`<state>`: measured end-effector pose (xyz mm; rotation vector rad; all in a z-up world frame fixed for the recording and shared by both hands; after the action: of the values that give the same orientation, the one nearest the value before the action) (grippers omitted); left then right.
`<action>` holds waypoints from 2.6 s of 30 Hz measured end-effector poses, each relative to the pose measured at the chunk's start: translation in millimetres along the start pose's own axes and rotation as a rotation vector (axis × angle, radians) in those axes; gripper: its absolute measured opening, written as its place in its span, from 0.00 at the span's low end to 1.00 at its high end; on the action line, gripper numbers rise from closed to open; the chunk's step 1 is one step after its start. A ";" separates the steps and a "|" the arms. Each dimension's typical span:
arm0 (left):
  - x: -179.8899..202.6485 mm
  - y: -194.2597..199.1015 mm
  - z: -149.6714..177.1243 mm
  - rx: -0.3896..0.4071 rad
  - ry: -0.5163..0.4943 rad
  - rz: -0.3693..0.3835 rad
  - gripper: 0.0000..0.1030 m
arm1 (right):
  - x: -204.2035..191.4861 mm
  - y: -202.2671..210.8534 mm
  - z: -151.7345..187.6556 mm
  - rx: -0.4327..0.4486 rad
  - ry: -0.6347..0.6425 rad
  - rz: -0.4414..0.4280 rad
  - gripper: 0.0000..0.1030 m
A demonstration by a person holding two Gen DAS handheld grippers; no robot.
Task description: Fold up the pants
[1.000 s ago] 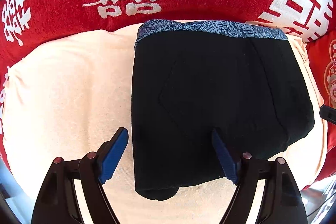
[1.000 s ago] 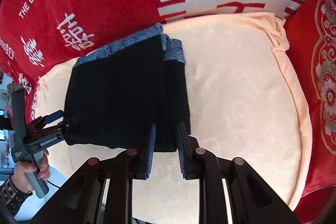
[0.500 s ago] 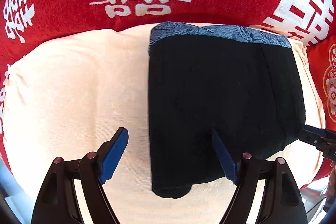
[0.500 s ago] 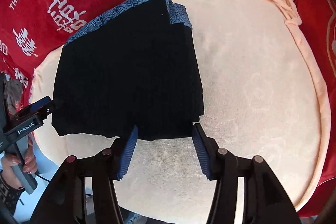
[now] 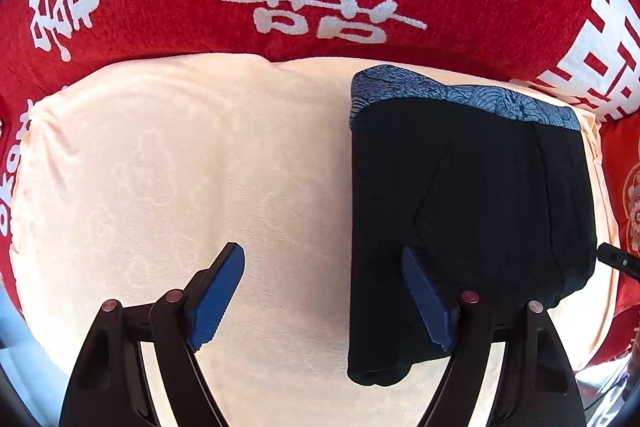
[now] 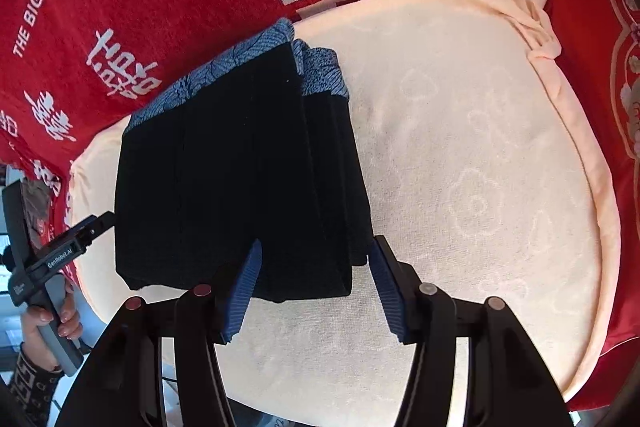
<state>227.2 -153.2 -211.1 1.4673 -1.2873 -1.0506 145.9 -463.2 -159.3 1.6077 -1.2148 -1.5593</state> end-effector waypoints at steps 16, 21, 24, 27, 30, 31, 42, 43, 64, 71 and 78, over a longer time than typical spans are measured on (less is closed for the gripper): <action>-1.5 -14.5 -7.9 -0.056 0.044 0.083 0.79 | 9.2 -9.4 -14.8 -0.023 -0.069 -0.068 0.77; 0.4 -20.3 -9.0 -0.074 0.046 0.104 0.79 | 12.1 -8.8 -13.9 -0.026 -0.068 -0.082 0.78; 1.9 -23.0 -10.2 -0.086 0.055 0.113 0.79 | 14.8 -10.1 -12.6 -0.030 -0.073 -0.084 0.78; 3.5 -24.9 -12.6 -0.089 0.048 0.108 0.79 | 18.5 -10.6 -13.1 -0.031 -0.082 -0.087 0.78; 1.7 -23.3 -14.7 -0.084 0.043 0.124 0.79 | 22.0 -11.1 -15.1 -0.030 -0.092 -0.096 0.78; 0.1 -21.9 -16.0 -0.083 0.043 0.133 0.79 | 22.6 -11.9 -16.7 -0.028 -0.092 -0.096 0.78; 17.8 -21.3 -30.5 -0.105 -0.004 0.284 0.79 | 30.3 -20.3 -28.7 -0.030 -0.085 -0.122 0.78; 20.4 -23.2 -30.4 -0.107 -0.013 0.281 0.79 | 29.6 -21.6 -29.0 -0.034 -0.081 -0.129 0.78; 46.6 -53.7 -37.1 -0.147 -0.012 0.381 0.89 | 33.5 -47.5 -38.5 -0.127 -0.060 -0.367 0.81; 61.7 -69.1 -39.6 -0.166 -0.012 0.457 0.92 | 36.1 -56.8 -52.0 -0.128 -0.052 -0.493 0.81; 82.0 -75.3 -39.2 -0.162 -0.017 0.440 1.00 | 29.9 -66.9 -61.4 -0.148 -0.080 -0.540 0.82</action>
<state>291.2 -226.7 -277.8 0.9938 -1.4189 -0.8504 216.5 -473.3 -222.9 1.8849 -0.7060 -2.0012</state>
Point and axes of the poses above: each gripper's, at about its wrist camera, not at the fingertips, and y roughly against the way its jaws point, x to its right, z to its underside, the point moved 7 cm from there along -y, roughly the way its jaws point, and after that the axes turned 9 degrees about -z, right-handed, at the moved point
